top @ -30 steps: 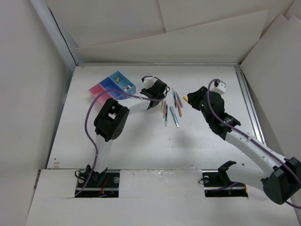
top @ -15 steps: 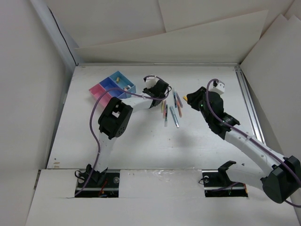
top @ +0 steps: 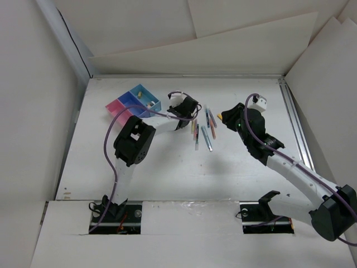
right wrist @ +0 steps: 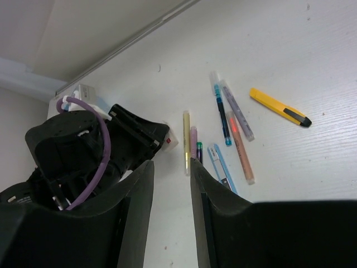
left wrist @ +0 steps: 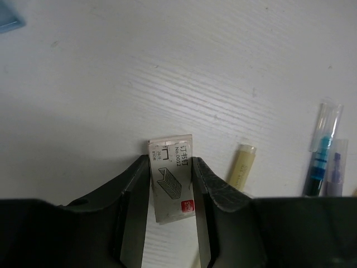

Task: Sort the stationery into containers
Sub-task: Pick up the stationery from the center of the board, then place the stationery in the storage box.

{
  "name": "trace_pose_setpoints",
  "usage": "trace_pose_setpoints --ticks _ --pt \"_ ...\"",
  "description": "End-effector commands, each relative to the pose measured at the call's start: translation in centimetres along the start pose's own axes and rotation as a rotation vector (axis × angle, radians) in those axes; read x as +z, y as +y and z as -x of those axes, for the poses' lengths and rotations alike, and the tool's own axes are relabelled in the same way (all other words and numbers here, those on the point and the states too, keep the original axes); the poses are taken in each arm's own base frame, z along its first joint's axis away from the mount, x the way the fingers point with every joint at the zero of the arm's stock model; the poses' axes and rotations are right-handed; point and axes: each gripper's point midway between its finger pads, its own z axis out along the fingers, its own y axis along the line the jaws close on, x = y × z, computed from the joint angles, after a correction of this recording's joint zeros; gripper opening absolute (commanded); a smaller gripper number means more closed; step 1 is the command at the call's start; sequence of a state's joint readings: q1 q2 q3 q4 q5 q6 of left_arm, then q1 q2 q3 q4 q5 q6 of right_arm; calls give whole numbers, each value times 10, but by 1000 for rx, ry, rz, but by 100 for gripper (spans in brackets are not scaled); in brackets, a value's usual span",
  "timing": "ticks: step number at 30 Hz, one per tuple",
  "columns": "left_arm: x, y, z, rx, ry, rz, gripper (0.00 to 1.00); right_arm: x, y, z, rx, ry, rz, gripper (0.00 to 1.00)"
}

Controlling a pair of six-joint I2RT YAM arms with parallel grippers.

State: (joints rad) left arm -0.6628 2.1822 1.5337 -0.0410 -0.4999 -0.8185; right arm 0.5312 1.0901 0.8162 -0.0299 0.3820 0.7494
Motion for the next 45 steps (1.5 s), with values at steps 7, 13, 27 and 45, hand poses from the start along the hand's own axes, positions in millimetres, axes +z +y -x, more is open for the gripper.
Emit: trace_pose_setpoints --ticks 7,13,27,45 --pt "-59 17 113 -112 -101 -95 15 -3 10 12 20 -27 33 38" --pt "-56 57 188 -250 -127 -158 15 -3 11 10 20 -21 39 38" --pt "8 119 217 -219 -146 88 21 -2 13 10 11 -15 46 38" --pt "-13 121 230 -226 -195 74 53 0 12 8 7 -9 40 38"
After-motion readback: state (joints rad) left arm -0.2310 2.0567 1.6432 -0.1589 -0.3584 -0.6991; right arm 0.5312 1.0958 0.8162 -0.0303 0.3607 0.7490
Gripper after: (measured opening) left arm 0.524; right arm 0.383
